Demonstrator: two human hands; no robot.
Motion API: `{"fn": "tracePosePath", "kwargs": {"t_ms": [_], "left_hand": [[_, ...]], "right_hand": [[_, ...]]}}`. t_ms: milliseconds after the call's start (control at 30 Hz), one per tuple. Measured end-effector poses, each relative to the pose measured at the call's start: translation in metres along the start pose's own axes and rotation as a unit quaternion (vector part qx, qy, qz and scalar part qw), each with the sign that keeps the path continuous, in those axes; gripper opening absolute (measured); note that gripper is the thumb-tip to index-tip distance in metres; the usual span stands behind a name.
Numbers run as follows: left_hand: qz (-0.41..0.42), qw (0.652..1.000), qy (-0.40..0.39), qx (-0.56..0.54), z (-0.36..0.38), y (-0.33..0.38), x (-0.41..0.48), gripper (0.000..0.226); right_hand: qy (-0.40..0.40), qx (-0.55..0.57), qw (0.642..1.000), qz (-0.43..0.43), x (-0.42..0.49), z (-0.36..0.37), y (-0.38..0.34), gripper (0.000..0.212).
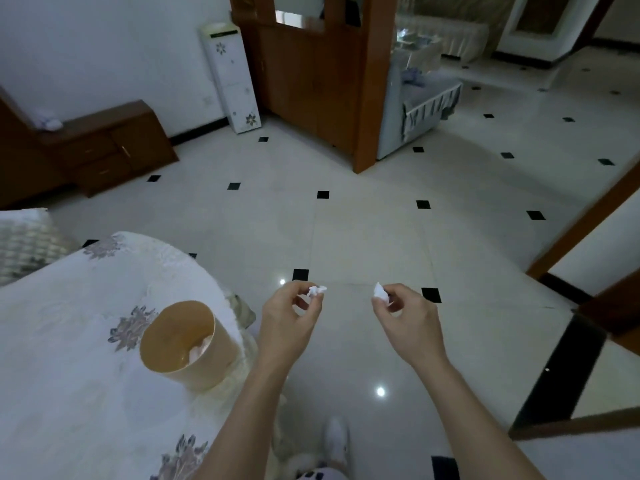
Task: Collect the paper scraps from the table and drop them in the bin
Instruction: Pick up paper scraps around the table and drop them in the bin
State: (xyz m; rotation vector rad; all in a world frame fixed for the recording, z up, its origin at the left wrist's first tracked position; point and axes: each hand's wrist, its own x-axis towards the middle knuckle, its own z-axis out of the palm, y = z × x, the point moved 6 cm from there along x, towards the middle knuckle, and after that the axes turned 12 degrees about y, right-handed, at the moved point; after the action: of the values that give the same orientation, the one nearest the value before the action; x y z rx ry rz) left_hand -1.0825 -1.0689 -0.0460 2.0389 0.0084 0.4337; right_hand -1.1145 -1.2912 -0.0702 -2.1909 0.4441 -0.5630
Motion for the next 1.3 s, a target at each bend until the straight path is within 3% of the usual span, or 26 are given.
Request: {"fn": "tracePosePath", "kwargs": {"t_ms": [267, 500, 667, 900, 1100, 1300], "left_hand": [[-0.025, 0.999, 0.036, -0.007, 0.053, -0.019, 0.088, 0.004], [-0.059, 0.993, 0.091, -0.049, 0.082, -0.041, 0.211, 0.009], [-0.07, 0.986, 0.144, -0.038, 0.068, -0.058, 0.296, 0.011], [-0.119, 0.967, 0.225, 0.008, 0.027, -0.101, 0.341, 0.007], [-0.187, 0.922, 0.332, 0.064, -0.031, -0.141, 0.339, 0.005], [-0.264, 0.806, 0.505, 0.158, -0.102, -0.148, 0.291, 0.004]], "right_hand": [[-0.026, 0.001, 0.999, -0.027, 0.104, 0.053, 0.005, 0.019], [-0.07, -0.024, 0.995, -0.066, 0.229, 0.125, -0.034, 0.021], [-0.107, -0.006, 0.99, -0.093, 0.297, 0.19, -0.08, 0.019], [-0.214, 0.023, 0.966, -0.145, 0.321, 0.288, -0.126, 0.018], [-0.337, 0.066, 0.915, -0.213, 0.308, 0.391, -0.189, 0.016], [-0.505, 0.103, 0.781, -0.352, 0.239, 0.468, -0.27, 0.016]]}}
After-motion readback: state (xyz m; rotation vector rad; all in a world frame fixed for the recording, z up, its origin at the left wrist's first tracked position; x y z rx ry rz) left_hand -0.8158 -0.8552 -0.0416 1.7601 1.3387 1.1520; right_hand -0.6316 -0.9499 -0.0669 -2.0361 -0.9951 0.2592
